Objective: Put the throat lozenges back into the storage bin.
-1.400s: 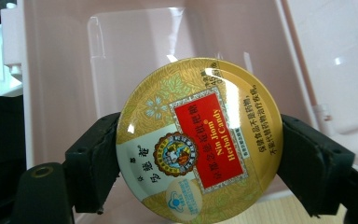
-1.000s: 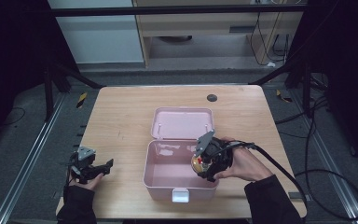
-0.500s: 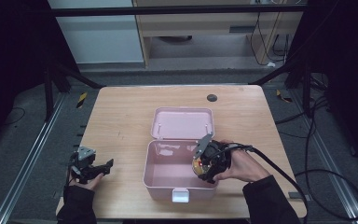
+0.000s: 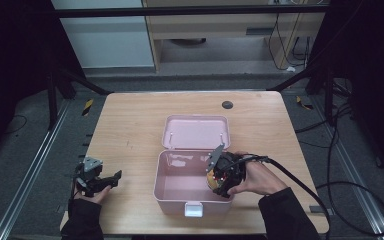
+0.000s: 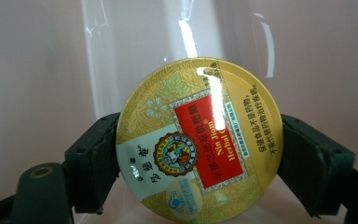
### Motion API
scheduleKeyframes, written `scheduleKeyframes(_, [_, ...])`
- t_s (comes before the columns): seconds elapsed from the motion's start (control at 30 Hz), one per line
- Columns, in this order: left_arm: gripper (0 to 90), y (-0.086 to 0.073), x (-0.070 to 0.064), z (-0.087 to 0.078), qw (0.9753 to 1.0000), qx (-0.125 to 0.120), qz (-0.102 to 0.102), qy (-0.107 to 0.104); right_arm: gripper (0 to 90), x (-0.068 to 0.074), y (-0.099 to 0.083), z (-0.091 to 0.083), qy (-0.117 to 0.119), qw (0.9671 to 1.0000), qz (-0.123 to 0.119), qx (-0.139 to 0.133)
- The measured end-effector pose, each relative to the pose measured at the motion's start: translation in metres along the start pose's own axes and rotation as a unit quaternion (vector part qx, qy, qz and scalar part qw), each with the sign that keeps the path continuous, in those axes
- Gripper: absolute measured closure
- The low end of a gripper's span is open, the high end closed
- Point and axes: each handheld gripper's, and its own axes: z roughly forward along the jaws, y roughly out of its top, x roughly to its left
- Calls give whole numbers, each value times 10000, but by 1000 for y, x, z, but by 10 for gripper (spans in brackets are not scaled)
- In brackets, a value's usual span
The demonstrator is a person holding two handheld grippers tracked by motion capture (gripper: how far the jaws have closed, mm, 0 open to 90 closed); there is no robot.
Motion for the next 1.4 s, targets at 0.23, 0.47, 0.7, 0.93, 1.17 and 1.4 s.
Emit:
scheduleKeyframes(0.23, [214, 0, 0, 0, 10000, 5, -2, -13, 201, -1, 1, 1, 14, 10000, 17, 56])
scheduleKeyframes(0.47, [214, 0, 0, 0, 10000, 7, 6, -5, 195, -1, 0, -2, -41, 10000, 39, 43])
scheduleKeyframes(0.7, [214, 0, 0, 0, 10000, -6, -5, 1, 199, -1, -2, -14, -146, 9994, 159, -266])
scheduleKeyframes(0.93, [214, 0, 0, -1, 10000, -10, -7, 3, 198, -3, -9, -40, -522, 9947, 467, -756])
scheduleKeyframes(1.17, [216, 0, 0, -1, 10000, -14, -1, -2, 183, -5, -24, -62, -840, 9842, 927, -1254])
scheduleKeyframes(1.4, [218, 0, -1, -1, 10000, -7, 12, -1, 151, -8, -54, -73, -1208, 9664, 1469, -1730])
